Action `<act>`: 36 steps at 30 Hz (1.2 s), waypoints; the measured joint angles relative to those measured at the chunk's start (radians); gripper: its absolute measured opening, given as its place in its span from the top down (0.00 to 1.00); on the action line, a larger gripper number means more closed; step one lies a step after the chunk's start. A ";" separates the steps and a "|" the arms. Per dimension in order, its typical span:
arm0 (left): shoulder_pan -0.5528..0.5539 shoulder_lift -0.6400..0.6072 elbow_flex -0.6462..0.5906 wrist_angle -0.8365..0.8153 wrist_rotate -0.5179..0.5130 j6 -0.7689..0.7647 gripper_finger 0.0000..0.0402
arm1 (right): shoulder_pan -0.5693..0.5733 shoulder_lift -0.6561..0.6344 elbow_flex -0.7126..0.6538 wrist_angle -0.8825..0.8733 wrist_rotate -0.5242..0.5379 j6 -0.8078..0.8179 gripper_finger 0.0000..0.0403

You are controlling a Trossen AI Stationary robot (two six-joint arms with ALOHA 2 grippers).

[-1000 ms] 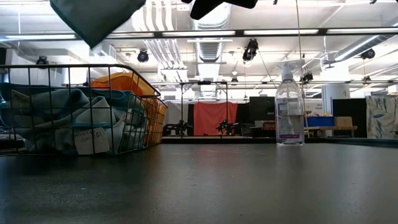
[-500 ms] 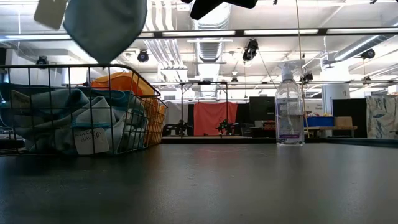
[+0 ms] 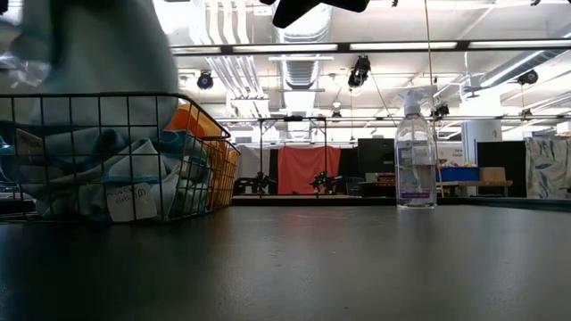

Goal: Sort microfiber towel by color & place in baskets
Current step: Put the blue towel into the bottom wire basket, then return to Home Position

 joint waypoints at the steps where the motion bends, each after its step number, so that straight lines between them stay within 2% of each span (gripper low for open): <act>1: 0.000 -0.005 -0.027 0.001 0.021 -0.010 1.00 | 0.000 0.000 0.000 0.000 0.000 0.000 0.69; 8: 0.000 -0.029 -0.196 -0.001 0.093 -0.055 1.00 | 0.000 0.000 0.000 0.003 0.000 0.000 0.69; 13: 0.000 -0.027 -0.247 0.000 0.145 -0.057 1.00 | 0.000 0.000 0.000 0.003 0.000 0.000 0.69; 24: 0.000 -0.023 -0.196 0.000 0.145 -0.079 0.99 | -0.001 0.000 0.000 0.003 0.000 0.015 0.69; 36: 0.000 -0.022 -0.103 0.000 0.161 -0.023 0.78 | -0.001 0.000 0.000 0.003 0.000 0.015 0.69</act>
